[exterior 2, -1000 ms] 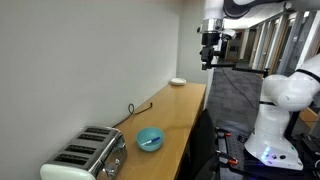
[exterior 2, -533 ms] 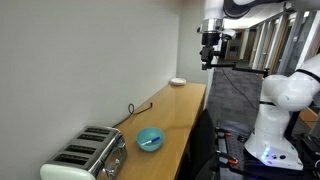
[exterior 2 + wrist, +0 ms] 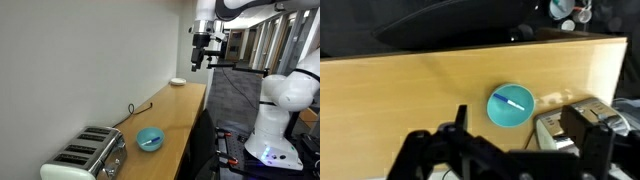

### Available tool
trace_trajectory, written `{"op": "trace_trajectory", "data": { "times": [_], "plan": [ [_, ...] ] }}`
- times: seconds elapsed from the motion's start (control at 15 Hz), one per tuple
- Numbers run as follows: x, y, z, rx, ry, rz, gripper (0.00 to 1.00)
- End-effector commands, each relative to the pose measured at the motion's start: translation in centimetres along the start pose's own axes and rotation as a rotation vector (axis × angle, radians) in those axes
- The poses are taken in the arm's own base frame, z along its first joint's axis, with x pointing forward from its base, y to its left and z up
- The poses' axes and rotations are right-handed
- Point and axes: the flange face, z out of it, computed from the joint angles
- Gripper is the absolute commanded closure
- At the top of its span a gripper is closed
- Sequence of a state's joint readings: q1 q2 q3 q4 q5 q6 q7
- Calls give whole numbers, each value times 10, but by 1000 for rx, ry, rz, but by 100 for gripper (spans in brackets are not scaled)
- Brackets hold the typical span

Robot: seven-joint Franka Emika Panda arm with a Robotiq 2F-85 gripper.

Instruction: Remove the marker from the mug cup and place it on the table

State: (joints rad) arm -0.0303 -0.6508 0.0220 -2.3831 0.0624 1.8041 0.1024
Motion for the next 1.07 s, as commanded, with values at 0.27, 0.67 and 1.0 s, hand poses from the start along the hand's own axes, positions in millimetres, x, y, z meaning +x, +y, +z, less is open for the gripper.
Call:
{"op": "trace_trajectory", "data": {
  "times": [0.27, 0.67, 1.0],
  "plan": [
    [64, -51, 69, 1, 37, -174, 0],
    [97, -77, 154, -36, -44, -508, 0],
    [108, -78, 195, -96, -152, -769, 0]
  ]
}}
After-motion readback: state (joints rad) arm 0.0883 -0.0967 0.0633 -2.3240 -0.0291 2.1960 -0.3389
